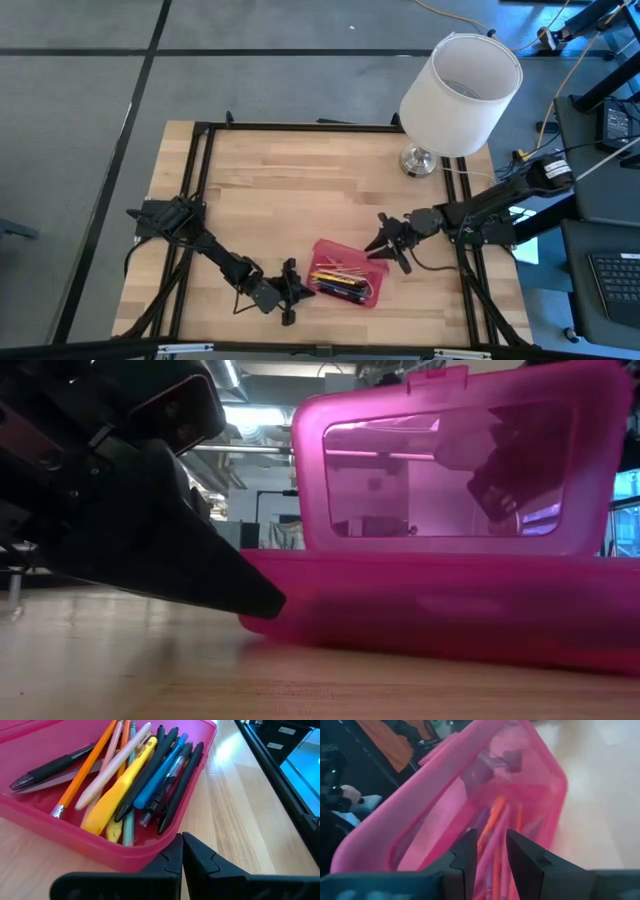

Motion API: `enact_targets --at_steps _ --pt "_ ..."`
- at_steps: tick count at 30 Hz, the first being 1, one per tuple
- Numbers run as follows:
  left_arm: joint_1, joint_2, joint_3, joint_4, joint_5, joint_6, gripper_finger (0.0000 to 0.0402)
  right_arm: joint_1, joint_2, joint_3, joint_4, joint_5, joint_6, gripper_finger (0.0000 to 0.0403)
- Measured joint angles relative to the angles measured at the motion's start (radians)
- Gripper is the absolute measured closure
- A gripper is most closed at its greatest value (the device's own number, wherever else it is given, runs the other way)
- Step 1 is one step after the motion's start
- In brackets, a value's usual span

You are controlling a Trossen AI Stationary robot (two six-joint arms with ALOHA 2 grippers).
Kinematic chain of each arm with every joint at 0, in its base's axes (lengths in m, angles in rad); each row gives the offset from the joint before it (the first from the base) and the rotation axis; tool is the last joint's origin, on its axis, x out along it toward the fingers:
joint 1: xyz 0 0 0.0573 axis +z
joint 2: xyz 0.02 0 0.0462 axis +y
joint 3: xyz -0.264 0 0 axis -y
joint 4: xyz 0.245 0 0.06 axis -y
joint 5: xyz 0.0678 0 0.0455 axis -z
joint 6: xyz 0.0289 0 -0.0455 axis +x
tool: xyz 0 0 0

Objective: Pick & place school supplies into a supply box
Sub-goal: Close the red supply box

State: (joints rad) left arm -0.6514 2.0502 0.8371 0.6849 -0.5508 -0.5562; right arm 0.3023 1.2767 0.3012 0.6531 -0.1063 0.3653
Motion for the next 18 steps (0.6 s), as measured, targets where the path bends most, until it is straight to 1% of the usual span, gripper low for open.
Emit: enact_targets --at_steps 4,7,10,13,18 --pt "0.000 0.000 0.000 0.000 -0.006 -0.006 0.0399 0.025 0.089 0.011 0.076 0.004 0.001 0.0295" --pt "0.000 0.000 0.000 0.000 -0.006 -0.008 0.0399 0.039 0.169 0.065 0.075 0.005 0.008 0.0295" --pt "0.000 0.000 0.000 0.000 -0.006 -0.010 0.0400 0.054 0.253 0.141 0.054 0.002 -0.028 0.0295" --pt "0.000 0.000 0.000 0.000 0.009 -0.009 0.0399 0.066 0.332 0.218 -0.003 -0.024 -0.059 0.0295" --pt "0.000 -0.009 0.000 -0.002 0.095 -0.009 0.0400 0.088 0.423 0.342 -0.152 -0.026 -0.089 0.0295"
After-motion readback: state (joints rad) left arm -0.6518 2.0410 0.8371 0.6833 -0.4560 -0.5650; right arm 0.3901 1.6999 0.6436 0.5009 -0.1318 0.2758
